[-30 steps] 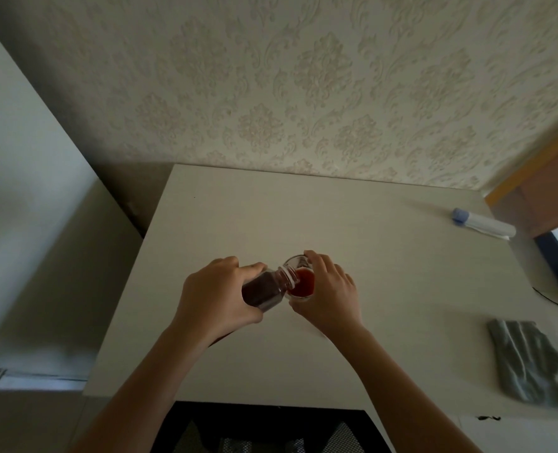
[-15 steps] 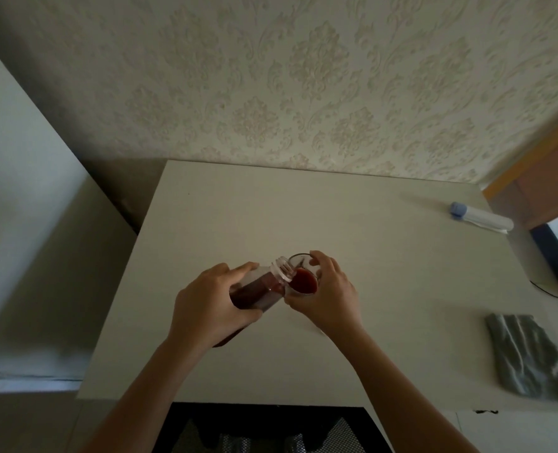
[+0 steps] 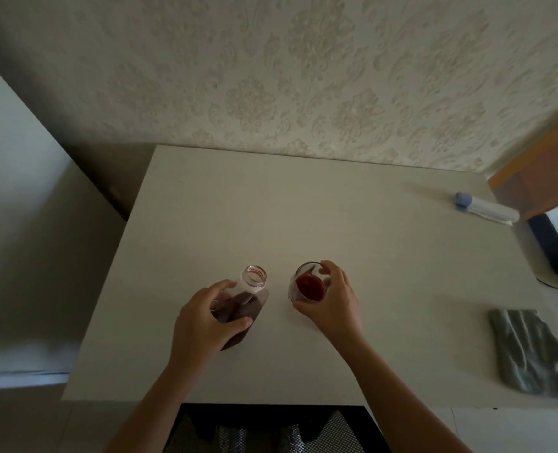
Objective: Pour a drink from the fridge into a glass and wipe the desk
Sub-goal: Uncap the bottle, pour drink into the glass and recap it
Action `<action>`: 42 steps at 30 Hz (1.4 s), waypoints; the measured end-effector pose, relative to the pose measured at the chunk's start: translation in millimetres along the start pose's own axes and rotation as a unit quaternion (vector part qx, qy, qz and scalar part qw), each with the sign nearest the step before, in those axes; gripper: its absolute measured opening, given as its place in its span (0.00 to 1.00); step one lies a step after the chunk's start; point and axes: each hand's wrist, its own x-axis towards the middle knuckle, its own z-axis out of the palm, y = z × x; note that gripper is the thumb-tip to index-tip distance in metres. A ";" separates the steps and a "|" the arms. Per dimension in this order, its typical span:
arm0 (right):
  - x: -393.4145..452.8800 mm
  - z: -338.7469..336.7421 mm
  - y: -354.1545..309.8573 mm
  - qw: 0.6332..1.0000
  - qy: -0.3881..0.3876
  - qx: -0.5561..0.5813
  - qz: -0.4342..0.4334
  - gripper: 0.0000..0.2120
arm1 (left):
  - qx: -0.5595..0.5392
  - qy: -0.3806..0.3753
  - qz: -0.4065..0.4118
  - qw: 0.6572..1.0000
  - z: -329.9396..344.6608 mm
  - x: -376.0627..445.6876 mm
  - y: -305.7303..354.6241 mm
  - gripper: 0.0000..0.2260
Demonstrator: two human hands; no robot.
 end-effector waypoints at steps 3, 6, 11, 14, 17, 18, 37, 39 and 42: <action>1.7 8.6 6.8 1.000 -0.003 0.004 0.008 0.39 | -0.026 0.007 -0.020 0.999 3.1 -1.7 -6.8 0.28; 3.7 15.5 11.0 1.000 -0.004 0.007 0.009 0.38 | -0.056 0.013 -0.034 0.998 3.3 -1.1 -12.2 0.27; 4.8 23.8 17.1 1.000 -0.012 0.003 0.003 0.38 | -0.084 0.017 -0.036 0.996 2.3 -3.1 -15.7 0.26; 5.5 26.7 20.1 1.000 -0.021 -0.005 0.006 0.40 | -0.093 0.019 -0.040 0.995 1.5 -4.4 -17.2 0.26; 5.9 29.2 20.4 1.000 -0.023 -0.006 0.005 0.41 | -0.098 0.021 -0.042 0.994 0.5 -5.6 -18.2 0.26; 6.1 29.8 20.1 1.000 -0.023 -0.005 0.004 0.41 | -0.098 0.022 -0.041 0.994 0.1 -5.9 -17.8 0.25; 2.4 -0.3 58.2 0.989 -0.060 -0.137 0.000 0.37 | -0.106 0.035 -0.030 0.993 4.4 -9.3 -10.0 0.26; -3.2 -0.8 68.0 0.983 -0.075 -0.166 0.009 0.29 | -0.109 0.035 -0.031 0.993 6.6 -9.4 -8.0 0.26; -10.2 1.9 74.6 0.975 -0.098 -0.199 0.001 0.24 | -0.111 0.031 -0.034 0.993 9.7 -9.4 -4.7 0.26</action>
